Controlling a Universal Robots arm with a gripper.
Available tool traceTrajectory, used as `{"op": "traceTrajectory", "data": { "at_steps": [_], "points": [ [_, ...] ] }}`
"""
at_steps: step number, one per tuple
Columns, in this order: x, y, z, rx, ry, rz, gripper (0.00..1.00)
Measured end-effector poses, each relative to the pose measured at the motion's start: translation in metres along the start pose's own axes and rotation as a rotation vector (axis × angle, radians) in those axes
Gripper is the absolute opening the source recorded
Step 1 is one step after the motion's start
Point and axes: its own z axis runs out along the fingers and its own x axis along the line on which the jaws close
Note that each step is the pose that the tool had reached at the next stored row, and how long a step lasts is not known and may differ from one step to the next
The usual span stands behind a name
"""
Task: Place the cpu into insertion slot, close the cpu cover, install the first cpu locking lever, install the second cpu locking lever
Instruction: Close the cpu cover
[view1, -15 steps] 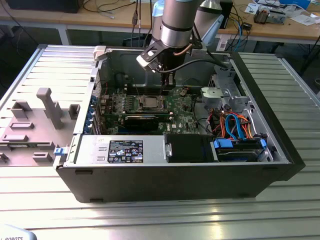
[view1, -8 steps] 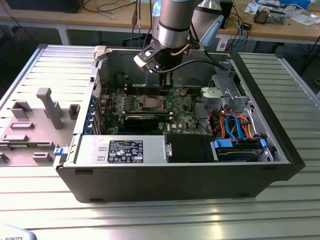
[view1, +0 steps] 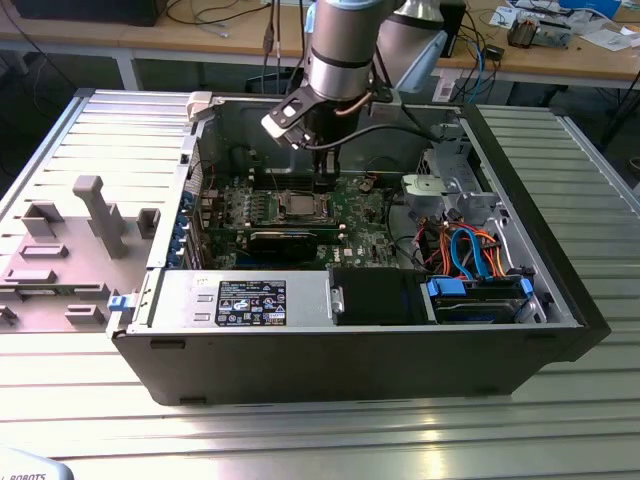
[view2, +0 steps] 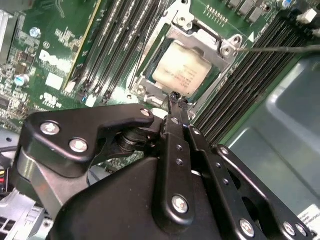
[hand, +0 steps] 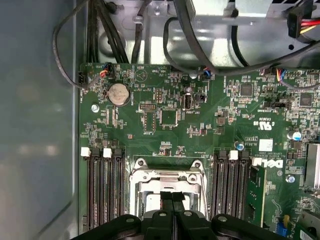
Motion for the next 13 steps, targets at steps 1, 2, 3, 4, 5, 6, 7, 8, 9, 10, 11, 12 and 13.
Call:
{"op": "traceTrajectory", "data": {
  "at_steps": [1,2,3,4,5,6,7,8,9,10,11,12,13],
  "points": [
    [0.0002,-0.0053,0.0028,-0.0001,0.0002,0.000,0.11],
    [0.0003,-0.0098,0.0048,-0.0002,0.0004,0.000,0.11],
    [0.0004,-0.0135,0.0063,-0.0001,0.0005,0.000,0.11],
    [0.0006,-0.0200,0.0087,-0.0001,0.0008,0.000,0.11],
    [0.0007,-0.0243,0.0103,-0.0002,0.0010,-0.001,0.11],
    [0.0008,-0.0281,0.0118,-0.0001,0.0012,-0.001,0.11],
    [0.0010,-0.0316,0.0133,-0.0001,0.0015,-0.002,0.11],
    [0.0011,-0.0352,0.0149,-0.0001,0.0018,-0.003,0.11],
    [0.0012,-0.0397,0.0169,-0.0001,0.0028,-0.004,0.11],
    [0.0013,-0.0424,0.0184,-0.0001,0.0046,-0.005,0.11],
    [0.0014,-0.0440,0.0198,-0.0003,0.0070,-0.006,0.11],
    [0.0015,-0.0449,0.0211,-0.0005,0.0092,-0.006,0.11],
    [0.0015,-0.0452,0.0224,-0.0005,0.0103,-0.008,0.11]
  ]
}}
